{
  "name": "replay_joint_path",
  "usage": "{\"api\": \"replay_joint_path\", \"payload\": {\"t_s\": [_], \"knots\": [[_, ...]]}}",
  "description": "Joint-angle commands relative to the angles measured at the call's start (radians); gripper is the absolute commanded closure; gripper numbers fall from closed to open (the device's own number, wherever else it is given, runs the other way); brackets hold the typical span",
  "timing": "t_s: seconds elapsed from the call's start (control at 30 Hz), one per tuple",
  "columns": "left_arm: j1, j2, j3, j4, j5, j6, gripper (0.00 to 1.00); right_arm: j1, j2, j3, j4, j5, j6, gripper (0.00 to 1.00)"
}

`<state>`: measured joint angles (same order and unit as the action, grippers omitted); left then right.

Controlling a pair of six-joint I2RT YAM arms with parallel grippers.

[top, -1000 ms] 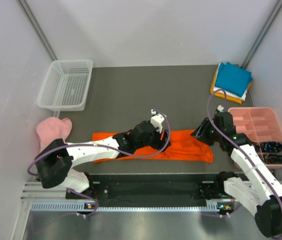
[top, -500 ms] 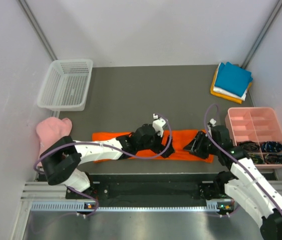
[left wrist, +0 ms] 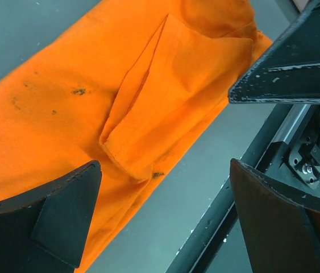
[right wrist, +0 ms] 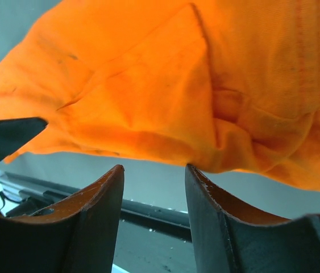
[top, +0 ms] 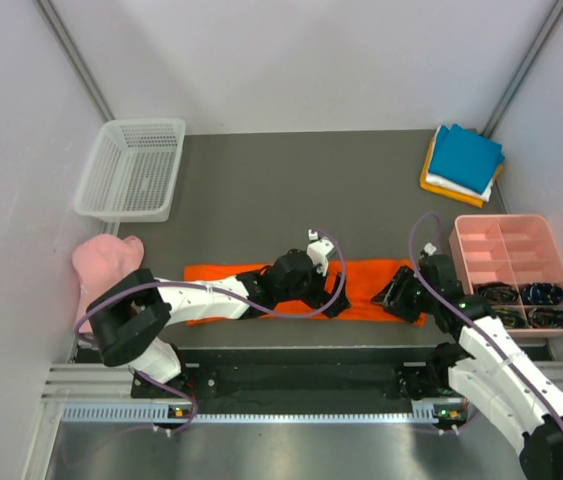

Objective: Fold and stack the t-shirts
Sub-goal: Fold the other side of the tshirt into a rectangle

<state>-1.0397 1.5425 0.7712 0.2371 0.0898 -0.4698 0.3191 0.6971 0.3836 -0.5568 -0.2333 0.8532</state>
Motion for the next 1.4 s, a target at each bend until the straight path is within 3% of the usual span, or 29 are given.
{"api": "replay_joint_path", "payload": {"t_s": [0.0,0.3,0.67,0.87,1.07,1.23,1.37], "knots": [[-0.002,0.002,0.023,0.039,-0.001,0.01,0.01,0.014,0.027,-0.012,0.055,0.064,0.01,0.53],[-0.002,0.01,0.025,0.028,-0.009,0.011,0.01,0.012,0.077,0.014,-0.063,0.201,0.07,0.53],[-0.002,-0.05,0.034,-0.027,-0.047,0.04,0.01,0.014,0.119,0.038,-0.133,0.226,0.084,0.53],[-0.002,-0.16,0.102,-0.122,-0.073,0.1,0.01,0.014,0.033,0.086,-0.216,0.186,0.083,0.53],[-0.002,-0.182,0.1,-0.101,-0.062,0.091,0.01,0.014,-0.062,0.21,-0.334,0.186,0.076,0.53],[-0.002,-0.163,0.08,-0.068,-0.053,0.069,0.01,0.014,-0.05,0.193,-0.238,0.169,0.053,0.52],[-0.002,-0.162,0.071,-0.058,-0.056,0.065,0.01,0.015,-0.007,0.111,-0.067,0.14,0.04,0.52]]}}
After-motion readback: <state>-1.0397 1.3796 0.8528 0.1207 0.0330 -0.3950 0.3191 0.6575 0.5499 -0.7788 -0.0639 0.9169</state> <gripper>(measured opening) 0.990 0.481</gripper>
